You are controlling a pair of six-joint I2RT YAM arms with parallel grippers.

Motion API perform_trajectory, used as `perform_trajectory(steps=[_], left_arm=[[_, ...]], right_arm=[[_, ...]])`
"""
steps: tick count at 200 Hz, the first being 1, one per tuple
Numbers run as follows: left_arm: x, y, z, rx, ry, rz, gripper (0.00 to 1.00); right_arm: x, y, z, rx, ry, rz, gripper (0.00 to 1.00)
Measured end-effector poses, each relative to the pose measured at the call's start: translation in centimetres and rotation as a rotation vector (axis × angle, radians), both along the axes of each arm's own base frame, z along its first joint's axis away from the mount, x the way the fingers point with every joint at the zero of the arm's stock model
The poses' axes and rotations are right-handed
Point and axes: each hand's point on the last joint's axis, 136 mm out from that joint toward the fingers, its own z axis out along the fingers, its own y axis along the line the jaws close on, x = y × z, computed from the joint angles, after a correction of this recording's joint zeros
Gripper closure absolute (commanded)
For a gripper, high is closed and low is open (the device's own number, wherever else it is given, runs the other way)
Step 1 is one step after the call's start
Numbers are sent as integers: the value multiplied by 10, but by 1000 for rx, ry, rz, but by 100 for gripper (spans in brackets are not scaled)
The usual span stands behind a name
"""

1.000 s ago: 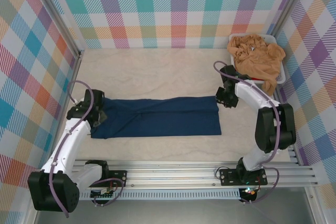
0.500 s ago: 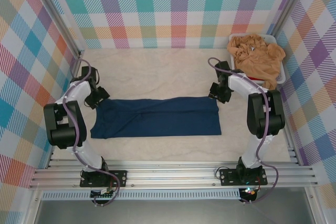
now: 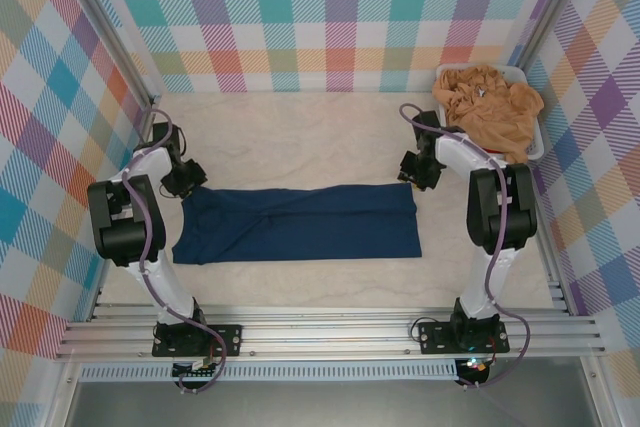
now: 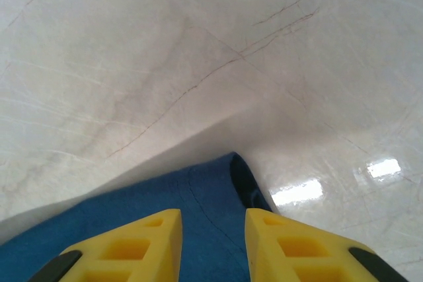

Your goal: Fold and stack the t-shirts

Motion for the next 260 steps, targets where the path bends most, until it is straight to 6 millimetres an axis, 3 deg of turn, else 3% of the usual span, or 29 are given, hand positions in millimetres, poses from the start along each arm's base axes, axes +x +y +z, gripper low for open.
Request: perform_trajectory(steps=[17, 35, 53, 118, 138, 140, 157, 174, 204, 226, 239, 260], left_arm=[[-2, 1, -8, -2, 20, -6, 82], [-2, 2, -12, -8, 27, -14, 100], [-1, 5, -12, -11, 29, -10, 100], [7, 39, 4, -4, -17, 65, 100], [10, 41, 8, -15, -32, 70, 100], [11, 41, 8, -18, -33, 68, 98], [11, 36, 8, -44, -31, 62, 69], [11, 34, 7, -59, -23, 52, 58], [5, 33, 11, -61, -21, 73, 56], [-7, 23, 32, -32, -40, 77, 54], [-11, 8, 54, -1, -71, 60, 53], [-20, -33, 78, 34, -116, -3, 52]], right_arm=[[0, 0, -10, -4, 23, -4, 73], [-4, -1, -21, -9, 57, -13, 88], [-4, -3, -26, -25, 74, -14, 100], [0, -14, -21, -91, 64, -28, 100], [-1, -12, -21, -85, 66, -25, 100], [-1, -12, -21, -82, 67, -24, 100], [0, -10, -20, -71, 67, -22, 69], [2, -9, -19, -70, 60, -20, 58], [3, -10, -16, -74, 54, -11, 57], [-1, -8, -3, -65, 27, -8, 58], [-6, -6, 9, -61, 5, -3, 58], [-13, 3, 26, -44, -31, 4, 60]])
